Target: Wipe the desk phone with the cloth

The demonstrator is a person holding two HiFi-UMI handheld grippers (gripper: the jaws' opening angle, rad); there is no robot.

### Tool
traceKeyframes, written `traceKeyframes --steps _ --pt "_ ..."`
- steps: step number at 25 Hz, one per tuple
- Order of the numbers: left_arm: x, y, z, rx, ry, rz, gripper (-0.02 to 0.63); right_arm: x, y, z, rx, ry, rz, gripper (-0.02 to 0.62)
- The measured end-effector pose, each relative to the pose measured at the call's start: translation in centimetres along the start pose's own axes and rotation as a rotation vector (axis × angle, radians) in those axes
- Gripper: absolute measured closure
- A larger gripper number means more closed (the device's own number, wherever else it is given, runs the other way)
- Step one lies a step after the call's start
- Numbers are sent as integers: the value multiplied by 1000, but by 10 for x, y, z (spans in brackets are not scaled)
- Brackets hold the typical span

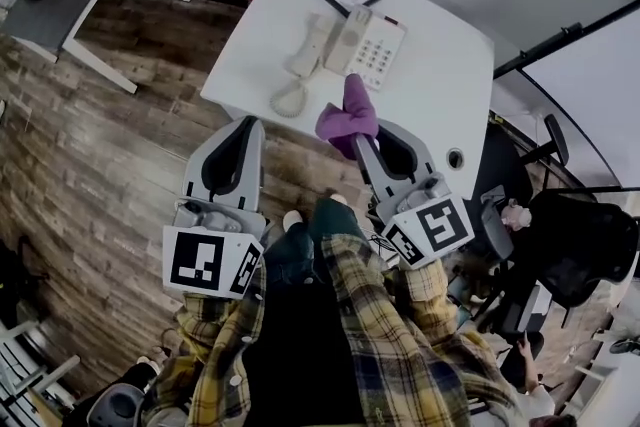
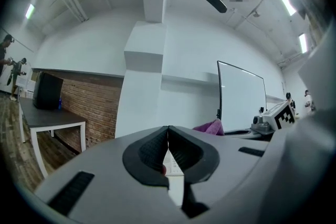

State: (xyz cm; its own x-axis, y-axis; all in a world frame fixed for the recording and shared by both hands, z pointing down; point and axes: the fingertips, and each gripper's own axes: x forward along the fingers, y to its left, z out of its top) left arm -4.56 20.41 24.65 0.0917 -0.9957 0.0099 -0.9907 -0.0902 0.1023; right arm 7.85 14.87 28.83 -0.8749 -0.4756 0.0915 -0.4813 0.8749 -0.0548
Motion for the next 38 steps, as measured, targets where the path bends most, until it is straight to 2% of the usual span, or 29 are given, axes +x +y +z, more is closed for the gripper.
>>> traceKeyframes --steps 10,17,23,27,38 --pt "13 41 -4 -12 -6 65 592 44 -22 1 -20 14 19 534" --pt "64 80 -4 -5 19 70 591 98 -64 -1 13 20 -11 534" --pt "138 104 10 -2 24 6 591 140 -118 11 32 26 -76 534" --pt "188 106 18 7 24 -71 592 159 -152 20 26 19 -137 534" --pt "275 82 14 3 75 -272 592 156 -223 29 33 25 -320 534"
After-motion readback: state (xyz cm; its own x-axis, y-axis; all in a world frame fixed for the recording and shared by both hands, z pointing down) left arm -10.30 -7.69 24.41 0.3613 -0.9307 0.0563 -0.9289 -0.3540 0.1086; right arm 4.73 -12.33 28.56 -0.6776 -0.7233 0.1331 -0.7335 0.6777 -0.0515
